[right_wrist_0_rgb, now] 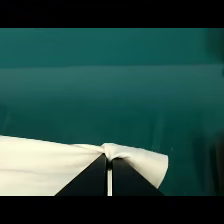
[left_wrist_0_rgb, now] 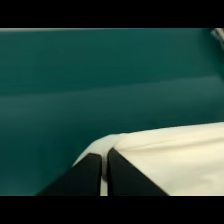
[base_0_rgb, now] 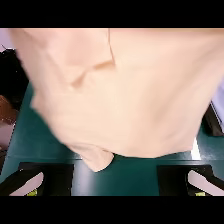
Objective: Fold the shirts.
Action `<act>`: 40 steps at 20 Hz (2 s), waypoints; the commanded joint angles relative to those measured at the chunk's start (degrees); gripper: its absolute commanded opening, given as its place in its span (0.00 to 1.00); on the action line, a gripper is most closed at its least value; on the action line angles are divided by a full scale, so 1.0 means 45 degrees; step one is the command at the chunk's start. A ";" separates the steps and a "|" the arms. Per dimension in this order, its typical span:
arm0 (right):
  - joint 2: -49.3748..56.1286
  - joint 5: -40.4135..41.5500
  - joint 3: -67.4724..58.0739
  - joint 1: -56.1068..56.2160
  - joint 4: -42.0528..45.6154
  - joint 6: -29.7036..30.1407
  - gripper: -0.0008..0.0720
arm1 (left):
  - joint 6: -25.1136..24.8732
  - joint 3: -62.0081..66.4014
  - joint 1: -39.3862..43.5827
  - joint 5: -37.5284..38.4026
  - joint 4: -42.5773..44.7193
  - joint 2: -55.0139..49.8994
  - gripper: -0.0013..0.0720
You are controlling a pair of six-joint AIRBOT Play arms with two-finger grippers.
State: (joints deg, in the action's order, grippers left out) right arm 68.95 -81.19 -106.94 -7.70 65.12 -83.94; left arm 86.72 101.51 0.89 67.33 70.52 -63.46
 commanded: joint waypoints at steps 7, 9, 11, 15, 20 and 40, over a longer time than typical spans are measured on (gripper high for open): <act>0.6135 0.1948 0.2108 0.1423 0.0840 -0.0199 0.02 | -0.0709 -0.1540 -0.0010 -0.2035 -0.0175 -0.6970 0.06; 0.7135 0.2555 0.1117 0.1423 0.0758 -0.0199 0.03 | -0.0704 -0.1540 -0.0010 -0.3463 -0.0175 -0.7606 0.06; 0.7815 0.2696 0.0102 0.1428 0.0758 -0.0199 0.03 | -0.0699 -0.1540 -0.0010 -0.4386 -0.0170 -0.7747 0.06; 0.7762 0.2055 -0.0369 0.1428 0.0918 -0.0189 0.03 | -0.0714 -0.1355 -0.0015 -0.2837 -0.0223 -0.7723 0.06; 0.6387 0.2132 0.2526 0.1773 0.2045 -0.0087 0.02 | -0.0709 -0.2293 -0.0010 -0.0559 0.0325 -0.7723 0.06; 0.1637 -0.0015 0.5226 0.1132 0.1093 0.0151 0.44 | 0.0651 -1.3444 -0.0019 0.0369 0.0826 0.0495 0.70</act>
State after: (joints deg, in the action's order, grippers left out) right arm 79.44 -80.18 -83.44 -2.48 70.22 -83.35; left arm 88.38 52.05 0.82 70.41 77.45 -69.19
